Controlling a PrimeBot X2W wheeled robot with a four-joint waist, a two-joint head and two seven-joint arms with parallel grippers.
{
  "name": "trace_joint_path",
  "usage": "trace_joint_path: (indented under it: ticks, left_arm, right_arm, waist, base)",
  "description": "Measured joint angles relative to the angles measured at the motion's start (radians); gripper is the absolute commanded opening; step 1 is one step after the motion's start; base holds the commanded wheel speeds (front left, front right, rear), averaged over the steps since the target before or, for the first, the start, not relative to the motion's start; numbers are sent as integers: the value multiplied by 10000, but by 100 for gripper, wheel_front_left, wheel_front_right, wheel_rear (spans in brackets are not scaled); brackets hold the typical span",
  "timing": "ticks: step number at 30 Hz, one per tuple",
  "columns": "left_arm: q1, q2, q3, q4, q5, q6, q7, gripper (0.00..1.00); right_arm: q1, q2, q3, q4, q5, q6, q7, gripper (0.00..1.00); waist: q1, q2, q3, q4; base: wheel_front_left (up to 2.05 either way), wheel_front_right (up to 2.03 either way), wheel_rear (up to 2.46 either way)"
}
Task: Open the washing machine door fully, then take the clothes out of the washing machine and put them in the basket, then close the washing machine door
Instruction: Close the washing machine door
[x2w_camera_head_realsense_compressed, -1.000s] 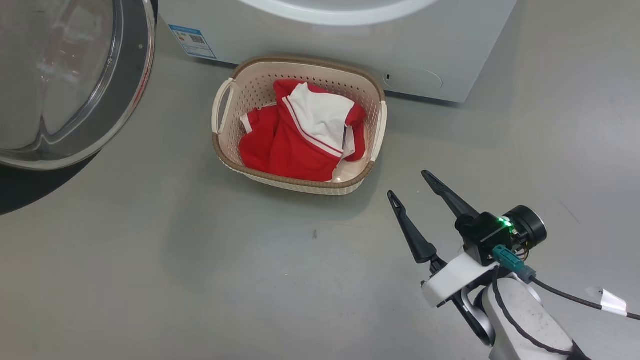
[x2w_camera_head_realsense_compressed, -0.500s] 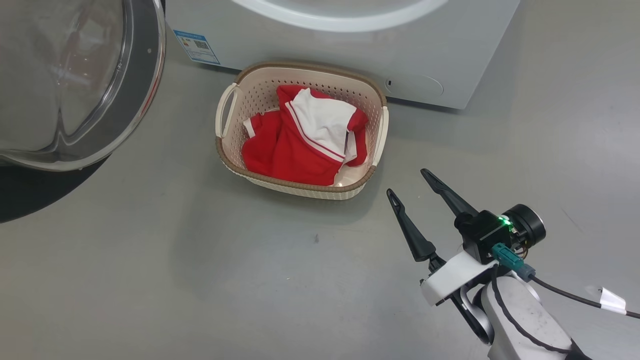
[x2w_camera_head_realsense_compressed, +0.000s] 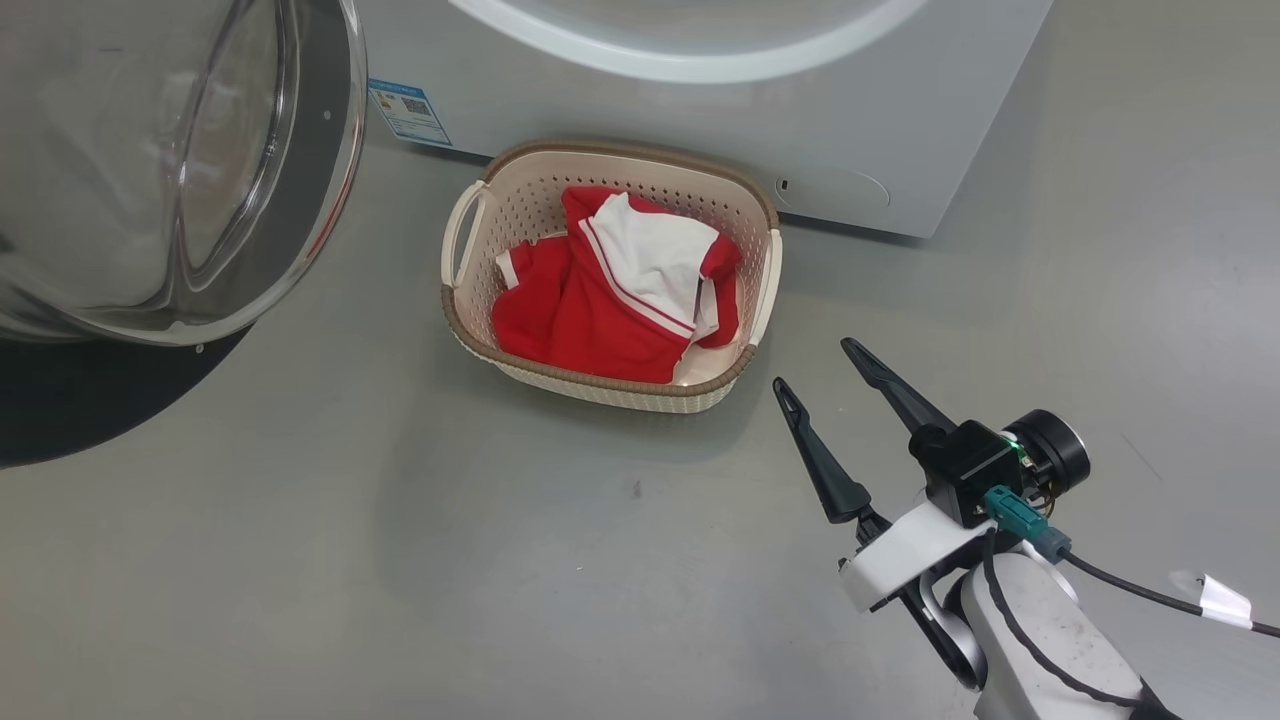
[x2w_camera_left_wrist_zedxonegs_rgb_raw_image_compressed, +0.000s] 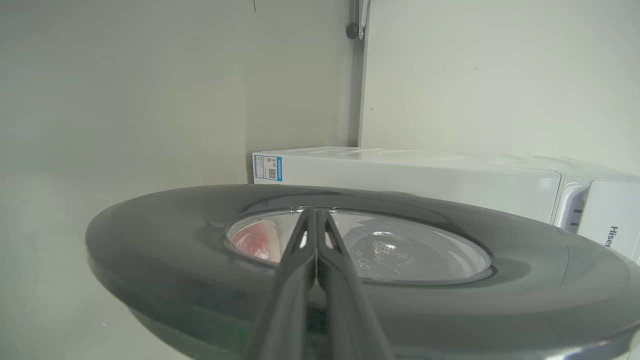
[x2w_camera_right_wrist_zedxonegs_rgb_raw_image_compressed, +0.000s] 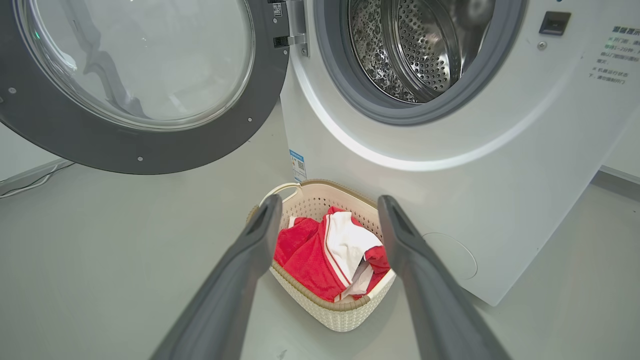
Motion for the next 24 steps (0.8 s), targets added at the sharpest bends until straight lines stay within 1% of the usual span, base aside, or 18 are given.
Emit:
trace_joint_path:
  ticks: [5,10,17,24]
  left_arm:
    - [113,-42,-84,4,-98,-414,650,0]
    - [206,-272,-176,10,-245,-874,1392,0]
    - [256,-662,-385,-40,-535,-1127,2324,0]
    - [471,-940,-525,-293,-623,-1231,3131,0]
  right_arm:
    - [1,10,0,0,6,0,0,100]
    - [4,25,2,2,15,0,0,100]
    - [8,38,4,2,17,-2,0,100]
    - [53,56,6,2,67,-8,0,100]
  waist:
    - [0,0,-85,9]
    - [0,0,-165,24]
    - [0,0,-244,55]
    - [0,0,-317,70]
  base:
    - [0,0,0]
    - [0,0,0]
    - [0,0,0]
    - [0,0,0]
